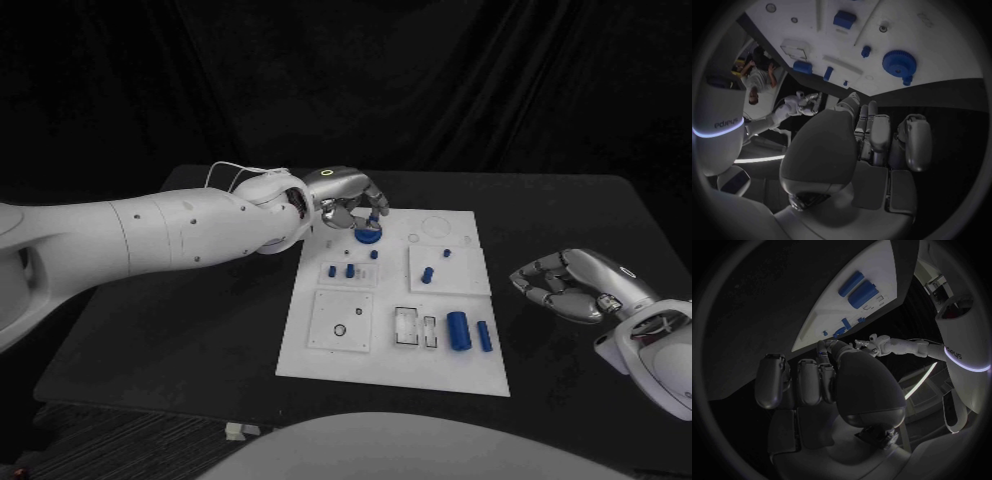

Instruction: Assemble the parts on the task board

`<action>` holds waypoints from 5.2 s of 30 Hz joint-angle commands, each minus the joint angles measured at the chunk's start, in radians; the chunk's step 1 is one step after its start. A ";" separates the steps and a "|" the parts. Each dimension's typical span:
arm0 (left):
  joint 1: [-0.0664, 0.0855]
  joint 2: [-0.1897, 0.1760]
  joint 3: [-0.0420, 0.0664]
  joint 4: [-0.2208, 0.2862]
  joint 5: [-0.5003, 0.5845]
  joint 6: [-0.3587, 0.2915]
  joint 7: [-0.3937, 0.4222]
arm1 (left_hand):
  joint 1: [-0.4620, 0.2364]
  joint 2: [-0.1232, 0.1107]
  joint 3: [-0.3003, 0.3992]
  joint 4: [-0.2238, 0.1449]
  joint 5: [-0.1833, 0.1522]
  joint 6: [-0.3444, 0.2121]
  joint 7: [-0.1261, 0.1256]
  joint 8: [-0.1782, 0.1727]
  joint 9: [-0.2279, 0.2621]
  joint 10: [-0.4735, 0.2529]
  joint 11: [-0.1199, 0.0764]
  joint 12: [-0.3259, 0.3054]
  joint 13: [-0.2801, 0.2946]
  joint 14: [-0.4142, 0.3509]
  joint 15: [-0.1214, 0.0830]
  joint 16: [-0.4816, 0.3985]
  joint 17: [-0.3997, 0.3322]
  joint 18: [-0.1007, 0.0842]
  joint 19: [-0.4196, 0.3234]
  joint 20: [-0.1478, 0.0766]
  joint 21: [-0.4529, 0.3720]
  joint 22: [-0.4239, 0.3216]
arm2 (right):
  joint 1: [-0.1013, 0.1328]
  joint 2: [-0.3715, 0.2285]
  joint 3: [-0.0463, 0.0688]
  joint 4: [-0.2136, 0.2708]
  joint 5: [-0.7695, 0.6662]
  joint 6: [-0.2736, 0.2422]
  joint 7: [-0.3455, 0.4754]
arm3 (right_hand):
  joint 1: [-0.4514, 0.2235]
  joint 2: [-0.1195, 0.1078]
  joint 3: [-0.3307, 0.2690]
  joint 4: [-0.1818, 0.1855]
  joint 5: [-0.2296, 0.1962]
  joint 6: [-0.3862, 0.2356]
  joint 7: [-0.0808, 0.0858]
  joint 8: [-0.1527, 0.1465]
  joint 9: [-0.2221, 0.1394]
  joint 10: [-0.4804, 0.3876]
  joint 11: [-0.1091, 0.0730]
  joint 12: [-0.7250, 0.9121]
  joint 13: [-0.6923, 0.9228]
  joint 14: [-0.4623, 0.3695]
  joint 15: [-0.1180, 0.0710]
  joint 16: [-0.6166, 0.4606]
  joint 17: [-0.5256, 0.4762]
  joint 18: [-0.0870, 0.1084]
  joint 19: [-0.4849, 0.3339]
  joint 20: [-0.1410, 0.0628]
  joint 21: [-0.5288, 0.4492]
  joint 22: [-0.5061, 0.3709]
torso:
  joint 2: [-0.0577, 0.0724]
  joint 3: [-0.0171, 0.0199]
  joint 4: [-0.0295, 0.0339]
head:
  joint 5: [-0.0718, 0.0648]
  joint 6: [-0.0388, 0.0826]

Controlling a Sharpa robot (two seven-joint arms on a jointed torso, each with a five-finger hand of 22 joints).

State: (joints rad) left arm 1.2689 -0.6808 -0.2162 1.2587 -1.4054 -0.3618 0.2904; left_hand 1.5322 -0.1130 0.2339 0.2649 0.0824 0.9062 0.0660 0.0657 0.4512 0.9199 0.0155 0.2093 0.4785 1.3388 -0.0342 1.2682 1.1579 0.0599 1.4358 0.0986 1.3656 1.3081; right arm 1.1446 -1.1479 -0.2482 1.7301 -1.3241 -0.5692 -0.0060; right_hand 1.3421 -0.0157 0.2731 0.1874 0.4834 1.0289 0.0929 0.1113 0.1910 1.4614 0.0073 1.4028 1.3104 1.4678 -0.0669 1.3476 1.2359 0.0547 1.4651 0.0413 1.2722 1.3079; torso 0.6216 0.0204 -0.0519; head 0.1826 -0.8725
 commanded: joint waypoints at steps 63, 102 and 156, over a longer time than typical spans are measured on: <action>-0.074 0.110 0.002 -0.115 -0.302 0.122 -0.063 | -0.031 0.042 0.042 -0.150 0.130 0.115 -0.019 0.053 -0.062 0.140 -0.014 0.042 0.018 -0.032 -0.016 -0.095 -0.151 -0.001 -0.003 -0.028 -0.063 0.184 | -0.006 0.013 0.000 -0.011 -0.002 0.003 -0.002 | 0.004 -0.008 -0.001 -0.009 0.007 0.005 0.002 -0.004 0.002 0.003 0.002 -0.002 0.037 0.046 0.007 -0.004 0.001 0.008 0.001 0.007 0.000 0.179 | 0.001 -0.0016 -0.0025 | 0.002 0.000; -0.015 -0.079 0.002 0.043 -0.217 0.118 -0.056 | -0.044 0.022 0.090 -0.183 0.101 0.169 0.003 0.046 -0.037 0.202 0.001 -0.079 -0.094 -0.049 -0.011 -0.175 -0.274 0.002 -0.007 -0.029 -0.084 0.181 | -0.009 0.008 0.000 -0.014 -0.002 0.010 -0.008 | 0.005 -0.007 0.001 -0.011 0.008 0.007 0.002 -0.004 0.003 0.001 0.002 -0.004 0.035 0.046 0.006 -0.004 0.000 0.009 0.000 0.007 -0.001 0.178 | 0.002 -0.0018 0.0003 | 0.007 0.000; -0.051 -0.045 0.001 -0.002 -0.216 0.168 -0.084 | -0.033 0.015 0.101 -0.199 0.117 0.174 0.009 0.039 -0.038 0.225 0.006 -0.088 -0.102 -0.057 -0.012 -0.182 -0.290 0.000 -0.001 -0.032 -0.073 0.184 | -0.012 0.012 0.000 -0.014 -0.002 0.015 -0.007 | 0.005 -0.007 0.001 -0.012 0.008 0.007 0.002 -0.004 0.004 0.002 0.002 -0.004 0.035 0.046 0.006 -0.005 -0.001 0.009 0.000 0.007 -0.002 0.178 | 0.003 -0.0021 -0.0012 | -0.011 0.000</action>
State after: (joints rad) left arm 1.2229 -0.7295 -0.2135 1.2579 -1.6244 -0.2010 0.2028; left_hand 1.4961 -0.0934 0.3329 0.0688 0.1951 1.0753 0.0754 0.1041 0.4130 1.1375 0.0199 0.1266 0.3775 1.2883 -0.0443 1.0917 0.8677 0.0610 1.4336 0.0678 1.2914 1.3074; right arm 1.1354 -1.1357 -0.2485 1.7149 -1.3240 -0.5600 -0.0052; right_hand 1.3421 -0.0157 0.2732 0.1819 0.4873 1.0289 0.0929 0.1113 0.1936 1.4614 0.0073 1.4029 1.3105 1.4678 -0.0669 1.3476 1.2359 0.0547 1.4651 0.0412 1.2722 1.3074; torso 0.6240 0.0187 -0.0526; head 0.1700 -0.8725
